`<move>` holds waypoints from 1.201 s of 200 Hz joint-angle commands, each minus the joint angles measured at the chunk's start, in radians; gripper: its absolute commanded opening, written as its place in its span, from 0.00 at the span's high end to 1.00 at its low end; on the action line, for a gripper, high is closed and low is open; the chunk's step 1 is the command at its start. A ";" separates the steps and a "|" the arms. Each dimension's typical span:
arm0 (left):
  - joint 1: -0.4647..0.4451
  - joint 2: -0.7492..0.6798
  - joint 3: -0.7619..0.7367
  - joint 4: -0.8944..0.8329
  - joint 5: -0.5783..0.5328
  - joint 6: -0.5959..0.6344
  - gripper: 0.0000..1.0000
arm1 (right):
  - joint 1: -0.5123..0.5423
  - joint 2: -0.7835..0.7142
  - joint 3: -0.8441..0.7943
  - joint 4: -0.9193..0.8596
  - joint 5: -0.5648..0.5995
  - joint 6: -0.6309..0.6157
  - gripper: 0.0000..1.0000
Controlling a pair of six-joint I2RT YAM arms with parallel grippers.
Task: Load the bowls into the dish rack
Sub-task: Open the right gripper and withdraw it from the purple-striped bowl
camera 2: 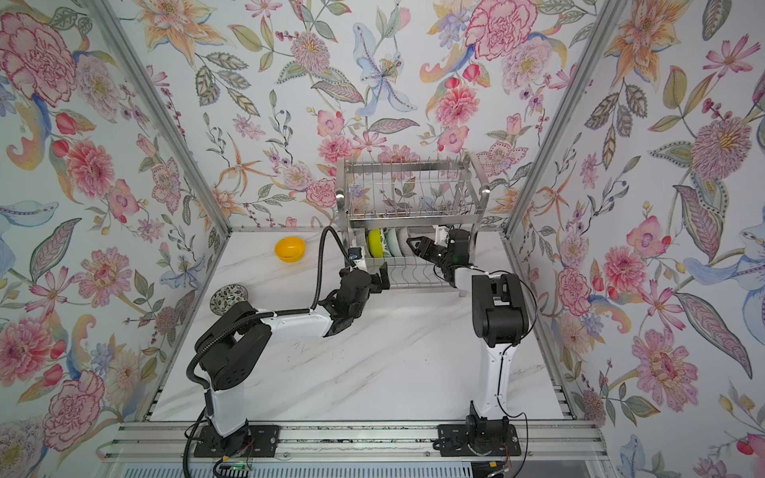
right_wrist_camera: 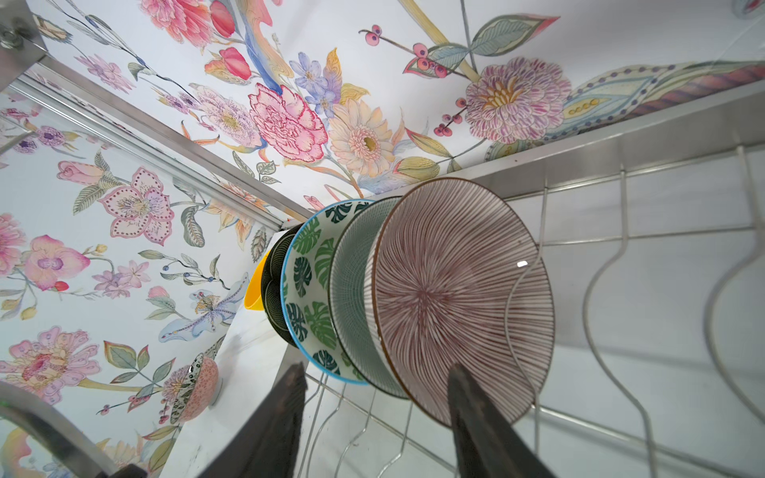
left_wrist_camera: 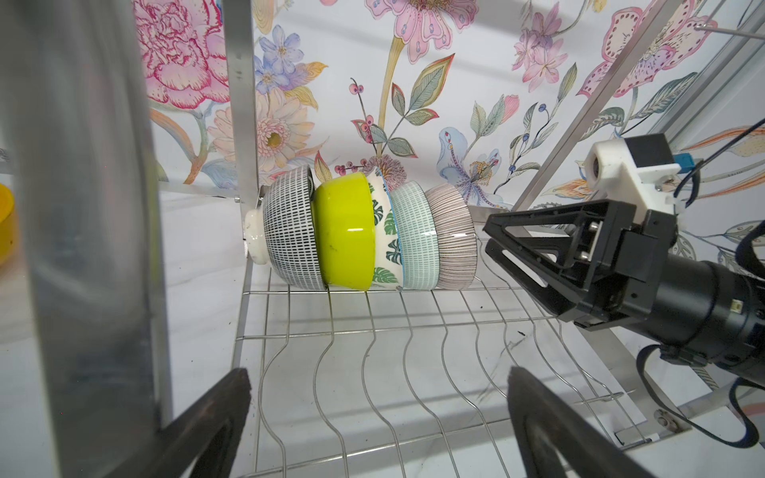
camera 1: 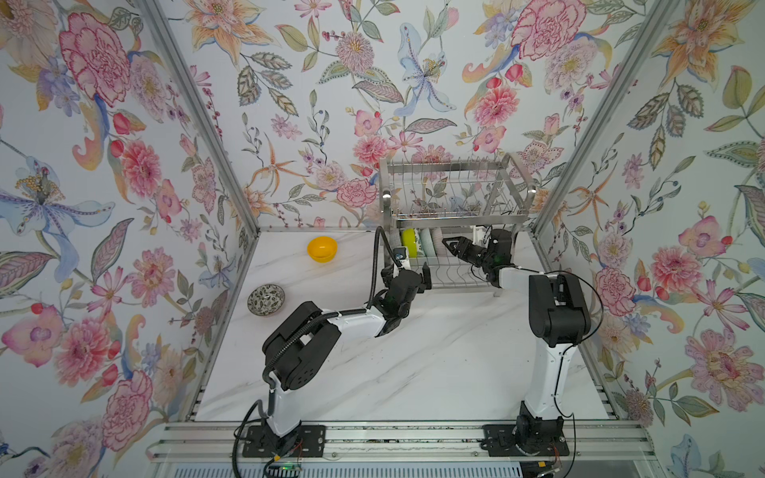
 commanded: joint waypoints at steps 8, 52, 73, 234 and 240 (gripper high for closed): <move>-0.014 -0.054 -0.042 -0.011 -0.040 -0.019 0.01 | -0.005 -0.084 -0.068 0.058 0.069 -0.005 0.34; -0.026 -0.111 -0.099 -0.038 -0.047 -0.035 0.01 | -0.004 -0.165 -0.165 0.059 0.113 -0.013 0.21; -0.029 -0.158 -0.129 -0.077 -0.050 -0.042 0.01 | -0.001 -0.203 -0.214 0.063 0.125 -0.012 0.16; 0.023 -0.491 -0.195 -0.724 -0.043 0.012 0.01 | 0.273 -0.578 -0.511 -0.103 0.379 -0.211 0.01; 0.042 -0.500 -0.198 -0.737 -0.025 0.017 0.01 | 0.289 -0.597 -0.523 -0.108 0.391 -0.214 0.01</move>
